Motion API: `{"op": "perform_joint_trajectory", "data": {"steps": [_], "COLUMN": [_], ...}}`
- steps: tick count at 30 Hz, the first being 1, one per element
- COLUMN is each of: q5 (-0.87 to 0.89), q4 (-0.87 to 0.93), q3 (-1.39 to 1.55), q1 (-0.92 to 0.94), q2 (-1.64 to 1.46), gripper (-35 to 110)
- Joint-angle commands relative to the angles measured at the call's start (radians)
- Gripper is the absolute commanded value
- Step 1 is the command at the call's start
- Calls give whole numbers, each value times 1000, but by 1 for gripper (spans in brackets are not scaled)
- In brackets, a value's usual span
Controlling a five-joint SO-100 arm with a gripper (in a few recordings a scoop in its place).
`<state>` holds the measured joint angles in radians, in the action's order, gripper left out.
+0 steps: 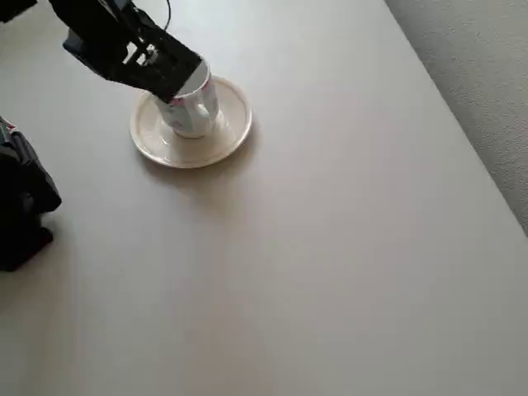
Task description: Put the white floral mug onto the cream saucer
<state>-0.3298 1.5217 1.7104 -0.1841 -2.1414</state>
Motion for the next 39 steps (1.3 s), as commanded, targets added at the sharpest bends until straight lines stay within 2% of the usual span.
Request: {"op": "perform_joint_trajectory", "data": {"steps": [1,5,9,15,17,39], "q5": [54,118,98,58,55,61], "q4": [55,-97,-267,-293,-299,-290], "q3": [-49,295,747,1172,1244,1266], "q1": [201,383,442,488,497,495], "q2": [-241,-512,-811,-1154,-1152,-1152], "gripper": [-2,-2,-2,-2,-2,-2]}}
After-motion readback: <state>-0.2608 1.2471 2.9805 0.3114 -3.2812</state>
